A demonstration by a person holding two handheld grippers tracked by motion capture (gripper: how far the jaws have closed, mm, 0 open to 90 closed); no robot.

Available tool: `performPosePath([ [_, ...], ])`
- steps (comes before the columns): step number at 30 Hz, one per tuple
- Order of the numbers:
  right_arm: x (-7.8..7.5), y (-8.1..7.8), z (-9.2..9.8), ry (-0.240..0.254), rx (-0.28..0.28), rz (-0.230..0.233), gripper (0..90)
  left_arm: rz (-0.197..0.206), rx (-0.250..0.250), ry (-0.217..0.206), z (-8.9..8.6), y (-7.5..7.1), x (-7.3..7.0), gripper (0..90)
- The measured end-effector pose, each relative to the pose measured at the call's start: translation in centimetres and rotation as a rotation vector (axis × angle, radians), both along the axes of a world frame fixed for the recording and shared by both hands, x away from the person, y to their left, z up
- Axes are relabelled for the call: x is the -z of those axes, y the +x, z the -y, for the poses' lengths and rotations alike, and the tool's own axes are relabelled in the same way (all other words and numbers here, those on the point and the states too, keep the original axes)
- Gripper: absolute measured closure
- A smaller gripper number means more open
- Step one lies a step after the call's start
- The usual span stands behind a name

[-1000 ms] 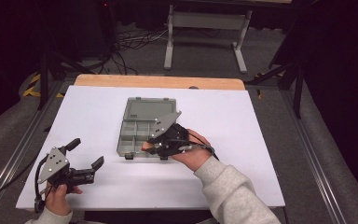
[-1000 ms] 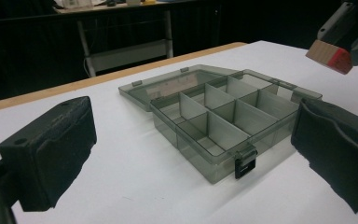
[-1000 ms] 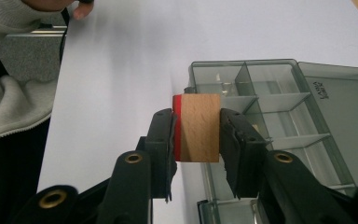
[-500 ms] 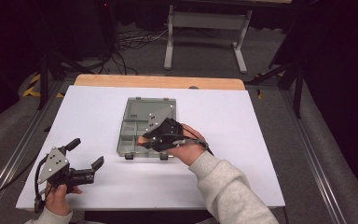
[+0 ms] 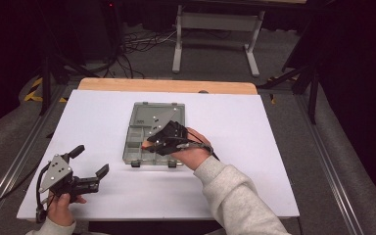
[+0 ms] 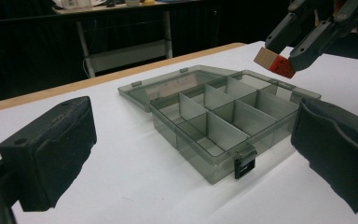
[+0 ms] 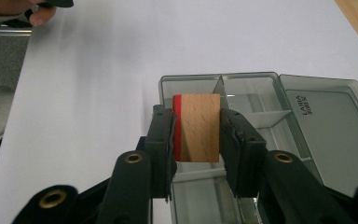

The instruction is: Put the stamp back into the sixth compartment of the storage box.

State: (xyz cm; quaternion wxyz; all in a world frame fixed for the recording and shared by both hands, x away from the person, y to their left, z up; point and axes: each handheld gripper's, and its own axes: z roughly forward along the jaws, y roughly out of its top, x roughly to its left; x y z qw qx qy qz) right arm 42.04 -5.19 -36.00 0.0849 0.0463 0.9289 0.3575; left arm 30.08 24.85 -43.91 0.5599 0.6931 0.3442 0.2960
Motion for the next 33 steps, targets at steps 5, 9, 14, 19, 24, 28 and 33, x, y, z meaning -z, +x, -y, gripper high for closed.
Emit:
performPosePath([
  [5, 0.4, 0.5, -0.1, -0.004, 0.007, 0.002, 66.1, 0.000, 0.002, 0.001, 0.0, 0.0, 0.0, 0.8],
  [9, 0.7, 0.8, -0.2, -0.003, 0.013, -0.001, 66.0, -0.002, 0.002, 0.002, 0.0, 0.0, 0.0, 0.9],
  [14, 1.1, 1.2, -0.5, -0.003, 0.019, -0.003, 66.0, -0.002, 0.003, 0.004, 0.0, 0.0, 0.0, 0.9],
  [19, 1.6, 1.6, -0.7, -0.003, 0.025, -0.008, 66.0, -0.003, 0.002, 0.003, 0.0, 0.0, 0.0, 0.9],
  [24, 2.1, 2.1, -0.9, -0.009, 0.034, -0.017, 65.9, -0.004, 0.002, 0.004, 0.0, 0.0, 0.0, 0.9],
  [28, 2.3, 2.3, -0.9, -0.012, 0.039, -0.019, 65.9, -0.005, 0.002, 0.003, 0.0, 0.0, 0.0, 0.9],
  [33, 2.6, 2.5, -1.0, -0.022, 0.040, -0.026, 65.9, -0.005, 0.003, 0.004, 0.0, 0.0, 0.0, 0.9],
])
